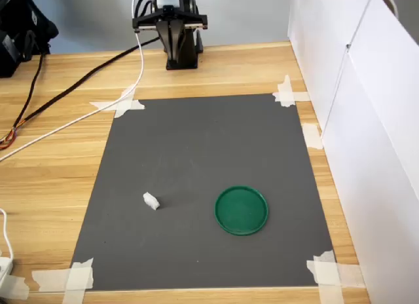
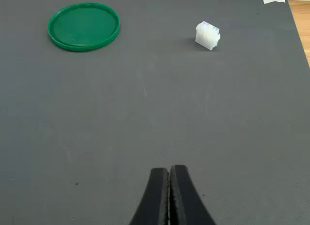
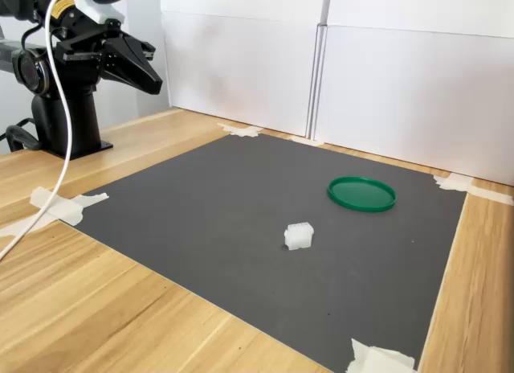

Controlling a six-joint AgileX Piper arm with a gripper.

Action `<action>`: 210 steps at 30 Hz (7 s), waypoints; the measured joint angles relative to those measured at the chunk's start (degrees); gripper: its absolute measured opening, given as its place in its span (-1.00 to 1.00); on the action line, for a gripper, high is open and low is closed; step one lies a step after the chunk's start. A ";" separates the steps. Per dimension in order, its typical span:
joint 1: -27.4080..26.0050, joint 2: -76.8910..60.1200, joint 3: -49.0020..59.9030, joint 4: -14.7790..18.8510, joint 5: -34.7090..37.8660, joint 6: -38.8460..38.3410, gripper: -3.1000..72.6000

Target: Grasp a white terminal and put it in the green lid.

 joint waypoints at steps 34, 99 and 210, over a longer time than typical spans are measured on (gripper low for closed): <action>0.00 0.43 -2.72 0.00 0.45 0.00 -0.97; -10.03 87.92 -75.77 9.03 28.79 -44.38 -0.97; 13.22 109.63 -81.27 -3.11 27.84 -36.78 -0.70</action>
